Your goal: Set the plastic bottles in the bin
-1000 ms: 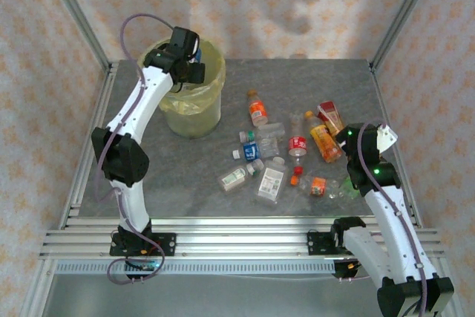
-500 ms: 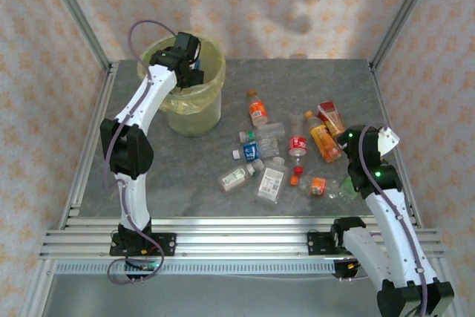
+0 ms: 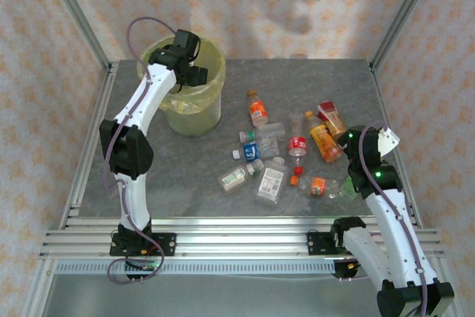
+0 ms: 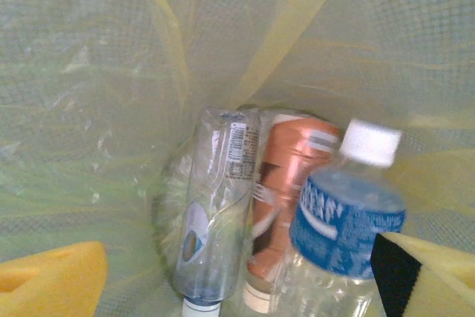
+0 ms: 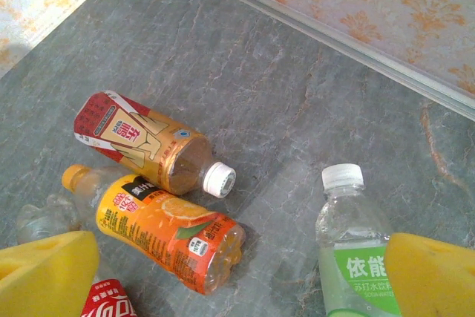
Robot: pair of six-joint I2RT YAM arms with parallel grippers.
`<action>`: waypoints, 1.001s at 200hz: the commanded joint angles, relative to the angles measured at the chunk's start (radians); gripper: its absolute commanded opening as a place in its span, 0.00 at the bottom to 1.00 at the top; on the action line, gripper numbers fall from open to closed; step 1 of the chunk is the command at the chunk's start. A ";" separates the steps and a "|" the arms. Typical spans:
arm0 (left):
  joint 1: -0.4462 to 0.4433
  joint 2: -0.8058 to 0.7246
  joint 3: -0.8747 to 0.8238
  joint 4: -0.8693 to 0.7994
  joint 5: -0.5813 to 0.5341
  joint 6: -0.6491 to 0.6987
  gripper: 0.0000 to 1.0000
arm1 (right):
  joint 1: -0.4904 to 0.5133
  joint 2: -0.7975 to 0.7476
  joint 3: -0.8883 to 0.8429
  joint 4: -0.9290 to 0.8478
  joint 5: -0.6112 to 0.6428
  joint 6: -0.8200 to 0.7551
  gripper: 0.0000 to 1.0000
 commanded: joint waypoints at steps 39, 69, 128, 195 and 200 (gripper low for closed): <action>0.005 -0.198 0.032 0.023 -0.058 -0.009 1.00 | 0.006 -0.008 0.025 -0.011 0.029 -0.010 0.99; 0.005 -0.302 -0.022 0.076 -0.042 -0.024 1.00 | 0.006 -0.008 0.027 -0.011 0.024 -0.010 0.99; -0.003 -0.555 -0.255 0.238 0.132 -0.072 1.00 | 0.006 -0.009 0.032 -0.013 0.016 -0.004 0.99; -0.274 -0.779 -0.557 0.313 0.139 0.035 1.00 | 0.006 -0.009 0.023 -0.013 0.012 0.022 0.99; -0.290 -0.794 -0.589 0.330 0.148 0.034 1.00 | 0.006 -0.008 0.023 -0.015 0.012 0.021 0.99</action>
